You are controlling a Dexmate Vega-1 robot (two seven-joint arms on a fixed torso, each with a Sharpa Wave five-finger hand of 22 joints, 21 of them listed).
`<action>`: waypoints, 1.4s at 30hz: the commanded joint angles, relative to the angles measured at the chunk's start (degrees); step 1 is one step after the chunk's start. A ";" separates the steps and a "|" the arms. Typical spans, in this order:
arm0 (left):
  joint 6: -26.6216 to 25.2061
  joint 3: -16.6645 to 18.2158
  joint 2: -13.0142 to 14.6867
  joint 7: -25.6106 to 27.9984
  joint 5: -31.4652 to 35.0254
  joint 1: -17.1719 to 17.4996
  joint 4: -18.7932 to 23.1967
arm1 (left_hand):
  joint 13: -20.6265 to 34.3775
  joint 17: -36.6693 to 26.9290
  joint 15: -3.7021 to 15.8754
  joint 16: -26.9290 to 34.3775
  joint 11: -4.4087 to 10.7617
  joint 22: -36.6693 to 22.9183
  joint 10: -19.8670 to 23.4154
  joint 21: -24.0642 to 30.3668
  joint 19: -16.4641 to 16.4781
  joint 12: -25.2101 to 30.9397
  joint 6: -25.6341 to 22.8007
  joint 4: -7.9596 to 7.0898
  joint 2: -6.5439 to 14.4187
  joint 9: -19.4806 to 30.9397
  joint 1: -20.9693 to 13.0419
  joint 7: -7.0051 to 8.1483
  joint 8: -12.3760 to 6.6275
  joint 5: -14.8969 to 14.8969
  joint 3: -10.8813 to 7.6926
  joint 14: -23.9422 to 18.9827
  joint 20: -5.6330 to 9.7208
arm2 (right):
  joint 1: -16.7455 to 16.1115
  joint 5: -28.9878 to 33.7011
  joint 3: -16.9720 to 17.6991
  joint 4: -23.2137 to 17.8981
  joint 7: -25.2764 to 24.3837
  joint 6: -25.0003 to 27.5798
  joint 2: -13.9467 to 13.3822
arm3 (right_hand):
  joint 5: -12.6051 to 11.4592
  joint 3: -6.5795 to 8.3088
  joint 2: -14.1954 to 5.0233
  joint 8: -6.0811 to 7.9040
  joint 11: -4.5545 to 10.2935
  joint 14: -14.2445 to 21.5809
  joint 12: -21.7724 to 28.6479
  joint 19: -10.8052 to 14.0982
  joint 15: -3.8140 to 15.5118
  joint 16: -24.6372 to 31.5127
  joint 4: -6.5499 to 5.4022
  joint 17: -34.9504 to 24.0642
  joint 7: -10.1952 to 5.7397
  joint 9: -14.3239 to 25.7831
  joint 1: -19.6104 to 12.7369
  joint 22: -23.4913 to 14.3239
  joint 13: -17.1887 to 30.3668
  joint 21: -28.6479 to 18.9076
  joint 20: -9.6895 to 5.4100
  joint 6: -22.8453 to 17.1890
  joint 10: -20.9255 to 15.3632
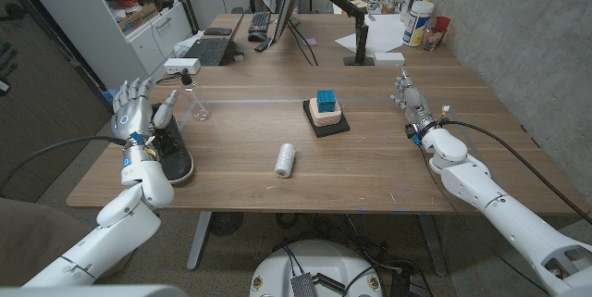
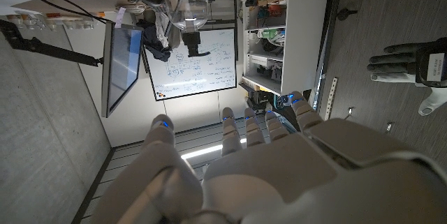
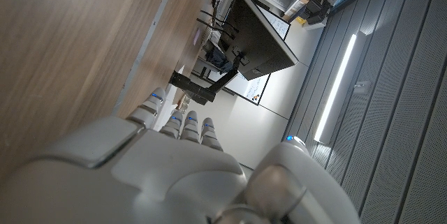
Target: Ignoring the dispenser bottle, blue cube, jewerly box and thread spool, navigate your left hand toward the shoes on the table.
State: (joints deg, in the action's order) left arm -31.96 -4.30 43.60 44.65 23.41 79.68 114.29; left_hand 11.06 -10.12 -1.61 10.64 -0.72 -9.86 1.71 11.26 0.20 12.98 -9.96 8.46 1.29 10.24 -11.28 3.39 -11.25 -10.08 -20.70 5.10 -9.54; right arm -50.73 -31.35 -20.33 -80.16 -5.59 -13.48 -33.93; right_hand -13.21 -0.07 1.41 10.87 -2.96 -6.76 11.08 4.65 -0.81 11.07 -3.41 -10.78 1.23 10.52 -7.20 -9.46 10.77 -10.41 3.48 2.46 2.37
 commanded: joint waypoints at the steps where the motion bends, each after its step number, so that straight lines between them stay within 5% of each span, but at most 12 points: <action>1: 1.08 1.04 -0.03 -0.62 -0.61 0.27 -1.37 | 0.27 -0.20 -0.10 0.38 0.12 -0.17 0.45 0.17 0.28 0.29 -0.28 0.01 -0.05 0.17 -0.72 -0.17 -0.15 0.02 -0.27 -0.14 -0.09 | -0.01 0.20 -0.25 -0.20 -0.14 0.06 0.21 | 0.11 -0.37 -0.06 0.29 -0.30 -0.32 0.23 0.27 0.03 0.27 -0.14 -0.35 -0.41 0.26 0.33 -0.21 0.16 -0.33 -0.16 0.16 0.30; 42: -4.29 -2.14 2.58 -5.25 -3.92 -3.70 -2.86 | 0.28 -0.21 -0.67 -0.08 -0.22 -0.18 -0.62 -0.27 -0.41 -0.28 0.73 -0.02 -0.28 0.18 -1.03 -0.44 0.49 0.04 -0.31 0.75 -0.46 | 1.60 0.61 -1.17 0.76 0.35 1.37 0.60 | 0.07 -0.80 0.10 0.28 -0.16 -0.35 0.22 0.07 0.08 0.27 -0.18 -0.35 -0.45 0.26 0.67 -0.21 0.16 -0.26 0.01 0.16 0.35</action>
State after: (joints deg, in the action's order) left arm -35.03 -5.59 45.52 39.88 20.38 76.60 111.40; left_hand 11.06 -10.14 -1.92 10.63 -0.72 -9.87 1.28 11.01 -0.02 12.74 -9.41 8.45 1.07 10.24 -11.50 2.85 -10.80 -10.08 -20.70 5.42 -9.74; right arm -49.55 -30.76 -21.27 -79.66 -5.65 -12.69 -33.29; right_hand -13.21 -0.54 1.64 10.87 -2.96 -6.76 11.08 4.65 -0.81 11.07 -3.40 -11.06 1.23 10.52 -6.96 -9.46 10.77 -10.41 3.48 2.46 2.36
